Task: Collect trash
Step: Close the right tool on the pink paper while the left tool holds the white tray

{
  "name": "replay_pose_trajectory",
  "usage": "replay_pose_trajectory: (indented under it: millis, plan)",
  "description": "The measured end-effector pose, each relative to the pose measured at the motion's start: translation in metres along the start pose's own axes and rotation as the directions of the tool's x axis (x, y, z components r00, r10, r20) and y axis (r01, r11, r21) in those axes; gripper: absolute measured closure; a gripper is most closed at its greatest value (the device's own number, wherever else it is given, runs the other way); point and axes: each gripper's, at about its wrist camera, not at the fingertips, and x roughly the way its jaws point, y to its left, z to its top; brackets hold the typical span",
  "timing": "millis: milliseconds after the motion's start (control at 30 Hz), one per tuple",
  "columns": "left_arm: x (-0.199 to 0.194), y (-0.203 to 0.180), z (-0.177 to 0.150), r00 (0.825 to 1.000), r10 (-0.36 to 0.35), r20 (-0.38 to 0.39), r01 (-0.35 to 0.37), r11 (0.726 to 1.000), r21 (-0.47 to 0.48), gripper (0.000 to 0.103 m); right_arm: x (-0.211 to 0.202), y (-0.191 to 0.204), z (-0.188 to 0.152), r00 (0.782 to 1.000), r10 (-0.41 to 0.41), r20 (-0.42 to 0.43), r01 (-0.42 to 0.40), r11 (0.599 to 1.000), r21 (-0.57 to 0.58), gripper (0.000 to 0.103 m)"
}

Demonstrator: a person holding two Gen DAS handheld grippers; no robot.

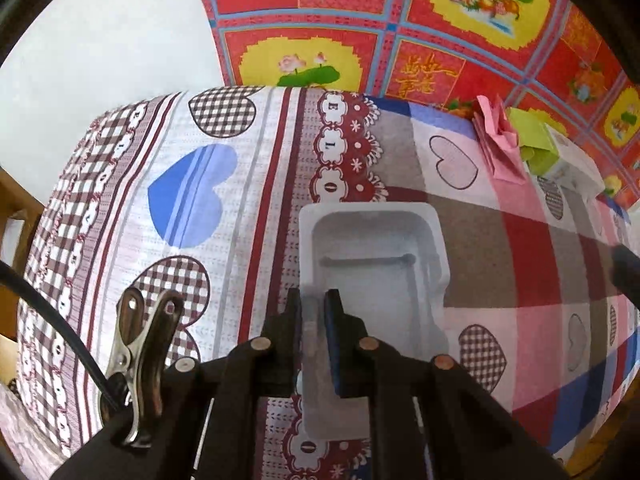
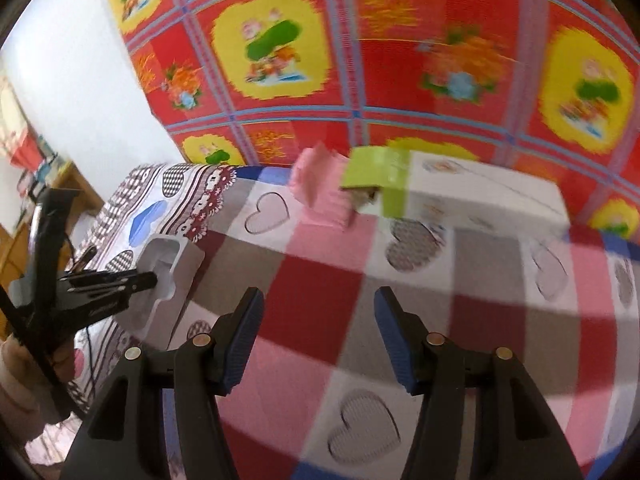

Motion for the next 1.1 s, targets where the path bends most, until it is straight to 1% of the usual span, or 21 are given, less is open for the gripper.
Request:
replay_pose_trajectory:
  millis: [167, 267, 333, 467, 500, 533, 567, 633, 700, 767, 833, 900, 967, 1100]
  plan:
    - [0.000, 0.002, 0.005, 1.000, -0.022, 0.013, 0.022, 1.000, -0.002, 0.091, 0.032, 0.016, 0.023, 1.000, -0.022, -0.003, 0.022, 0.998, -0.064, 0.044]
    - [-0.001, 0.001, 0.001, 0.999, -0.026, 0.024, 0.026, 1.000, 0.005, 0.091, 0.047, 0.018, 0.035, 0.999, -0.033, 0.003, 0.033, 0.997, -0.069, 0.044]
    - [-0.007, 0.001, -0.008, 0.999, -0.028, 0.033, 0.028, 0.999, 0.017, 0.091, 0.059, 0.019, 0.043, 0.998, -0.053, 0.015, 0.054, 0.996, -0.074, 0.044]
    - [-0.009, -0.002, -0.011, 0.999, -0.037, 0.039, 0.036, 0.999, 0.028, 0.091, 0.082, 0.021, 0.054, 0.996, -0.092, 0.007, 0.093, 0.992, -0.089, 0.045]
    - [-0.010, -0.002, -0.008, 0.998, -0.039, 0.040, 0.038, 0.999, 0.031, 0.091, 0.089, 0.021, 0.057, 0.994, -0.105, 0.002, 0.105, 0.991, -0.089, 0.046]
    - [-0.004, -0.009, 0.003, 0.998, -0.040, 0.040, 0.039, 0.999, 0.035, 0.091, 0.093, 0.021, 0.058, 0.993, -0.115, 0.000, 0.114, 0.990, -0.088, 0.049]
    - [-0.003, -0.009, 0.004, 0.998, -0.042, 0.040, 0.040, 0.998, 0.039, 0.091, 0.098, 0.021, 0.061, 0.991, -0.130, -0.002, 0.129, 0.988, -0.089, 0.051]
    - [-0.001, -0.009, 0.007, 0.998, -0.046, 0.039, 0.044, 0.998, 0.045, 0.091, 0.104, 0.020, 0.063, 0.988, -0.153, -0.009, 0.151, 0.985, -0.088, 0.060]
    - [-0.001, -0.008, 0.009, 0.998, -0.050, 0.038, 0.048, 0.998, 0.049, 0.090, 0.109, 0.017, 0.064, 0.988, -0.150, -0.019, 0.148, 0.986, -0.079, 0.061]
    - [0.000, -0.009, 0.011, 0.998, -0.053, 0.036, 0.051, 0.997, 0.054, 0.089, 0.110, 0.017, 0.066, 0.989, -0.144, -0.016, 0.143, 0.986, -0.083, 0.067]
    - [0.001, -0.006, 0.013, 0.997, -0.064, 0.034, 0.063, 0.997, 0.050, 0.087, 0.108, 0.020, 0.066, 0.991, -0.137, -0.010, 0.135, 0.986, -0.096, 0.081]
    - [0.002, -0.004, 0.013, 0.997, -0.075, 0.031, 0.074, 0.996, 0.041, 0.087, 0.103, 0.024, 0.066, 0.991, -0.131, 0.001, 0.130, 0.986, -0.103, 0.088]
    - [0.003, -0.002, 0.014, 0.996, -0.080, 0.029, 0.079, 0.996, 0.039, 0.087, 0.097, 0.028, 0.065, 0.992, -0.127, 0.016, 0.128, 0.986, -0.105, 0.090]
    - [0.002, -0.002, 0.014, 0.996, -0.079, 0.031, 0.077, 0.995, 0.058, 0.086, 0.085, 0.032, 0.061, 0.996, -0.087, 0.024, 0.089, 0.992, -0.085, 0.092]
